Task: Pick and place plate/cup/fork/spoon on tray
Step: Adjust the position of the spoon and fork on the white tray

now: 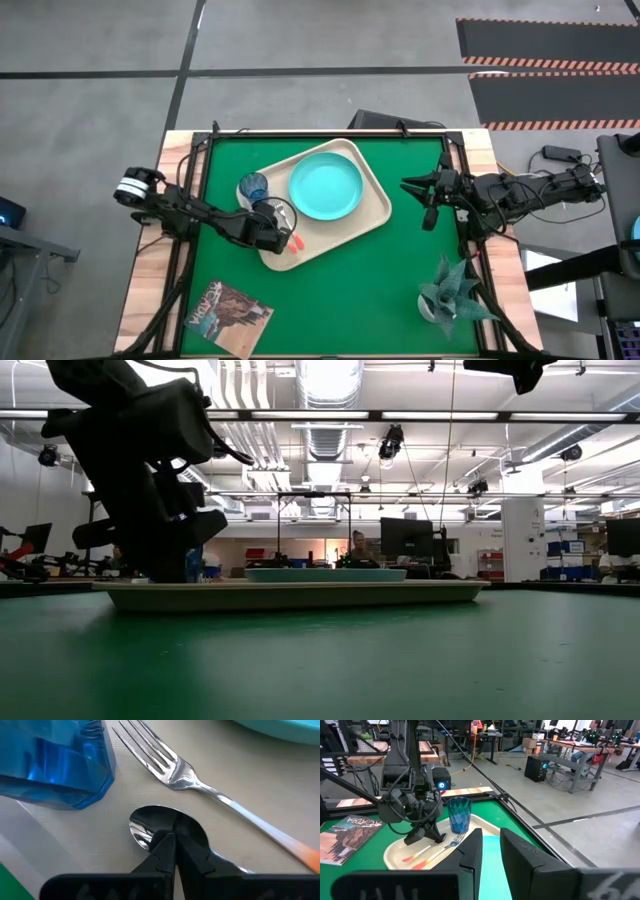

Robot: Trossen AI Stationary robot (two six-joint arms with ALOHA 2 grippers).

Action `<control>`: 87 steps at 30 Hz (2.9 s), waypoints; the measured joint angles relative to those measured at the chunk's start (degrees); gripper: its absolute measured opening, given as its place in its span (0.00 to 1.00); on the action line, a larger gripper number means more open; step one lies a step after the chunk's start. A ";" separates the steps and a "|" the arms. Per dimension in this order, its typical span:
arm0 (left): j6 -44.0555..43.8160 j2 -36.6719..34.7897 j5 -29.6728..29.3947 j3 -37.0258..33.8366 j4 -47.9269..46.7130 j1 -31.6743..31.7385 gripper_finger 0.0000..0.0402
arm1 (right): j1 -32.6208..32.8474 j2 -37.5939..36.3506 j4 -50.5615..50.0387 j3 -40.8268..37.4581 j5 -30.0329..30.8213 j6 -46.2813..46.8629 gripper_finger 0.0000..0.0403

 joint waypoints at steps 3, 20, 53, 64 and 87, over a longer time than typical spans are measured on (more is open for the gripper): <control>-0.02 -0.10 0.05 0.00 0.04 0.00 0.00 | 0.00 0.01 -0.01 0.00 0.00 -0.23 0.15; 0.44 -2.22 0.45 0.39 -2.40 0.00 0.00 | -0.01 0.01 0.01 0.00 0.00 -0.36 0.15; 2.99 1.49 3.44 3.34 9.75 -6.10 0.00 | 0.00 0.01 -0.69 0.00 0.00 -0.38 0.15; 2.98 2.20 4.18 3.17 9.79 -6.12 0.00 | 0.00 0.01 -0.79 0.00 0.00 -0.55 0.15; 3.22 0.75 8.40 2.56 8.39 -6.16 0.00 | -0.01 0.01 -0.91 0.00 -0.01 -1.02 0.15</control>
